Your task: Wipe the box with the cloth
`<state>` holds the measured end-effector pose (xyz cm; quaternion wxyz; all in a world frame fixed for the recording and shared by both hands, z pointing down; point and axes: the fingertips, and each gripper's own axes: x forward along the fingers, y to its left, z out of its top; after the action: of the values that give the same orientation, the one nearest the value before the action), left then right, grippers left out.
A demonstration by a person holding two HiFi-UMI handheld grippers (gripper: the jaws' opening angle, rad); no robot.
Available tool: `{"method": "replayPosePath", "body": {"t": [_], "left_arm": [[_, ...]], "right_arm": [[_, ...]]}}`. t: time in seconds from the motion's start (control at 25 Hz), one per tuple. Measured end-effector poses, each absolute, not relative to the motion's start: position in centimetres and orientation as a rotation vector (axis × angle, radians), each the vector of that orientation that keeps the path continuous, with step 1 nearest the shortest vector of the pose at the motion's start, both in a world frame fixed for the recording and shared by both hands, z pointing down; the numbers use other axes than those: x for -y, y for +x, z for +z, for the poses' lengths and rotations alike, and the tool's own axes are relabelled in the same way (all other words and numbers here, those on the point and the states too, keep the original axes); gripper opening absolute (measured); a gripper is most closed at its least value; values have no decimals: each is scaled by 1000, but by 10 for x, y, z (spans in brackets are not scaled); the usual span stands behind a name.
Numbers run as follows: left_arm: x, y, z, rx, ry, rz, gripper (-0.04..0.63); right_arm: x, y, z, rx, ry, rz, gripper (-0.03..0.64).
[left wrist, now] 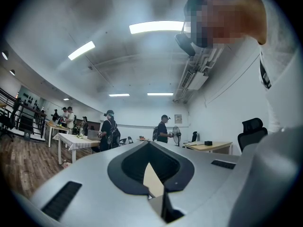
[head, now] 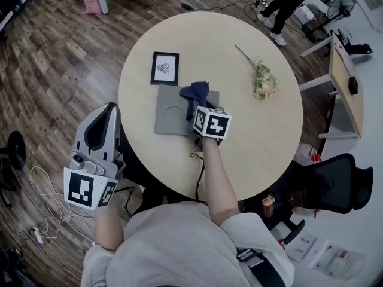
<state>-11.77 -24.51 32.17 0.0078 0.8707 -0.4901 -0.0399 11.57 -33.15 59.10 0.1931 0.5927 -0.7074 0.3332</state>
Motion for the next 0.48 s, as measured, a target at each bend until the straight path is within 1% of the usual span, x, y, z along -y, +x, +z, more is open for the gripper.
{"method": "replayPosePath", "body": {"t": [0.28, 0.4, 0.48], "left_arm": [[236, -135, 322, 1569, 2702, -128, 2], [231, -145, 322, 1592, 2688, -126, 2], [227, -152, 322, 1607, 2679, -127, 2]], "right_arm": [[319, 7, 583, 2150, 1432, 934, 86], [311, -22, 597, 2121, 1340, 889, 86], [307, -29, 610, 2081, 1304, 840, 87]]}}
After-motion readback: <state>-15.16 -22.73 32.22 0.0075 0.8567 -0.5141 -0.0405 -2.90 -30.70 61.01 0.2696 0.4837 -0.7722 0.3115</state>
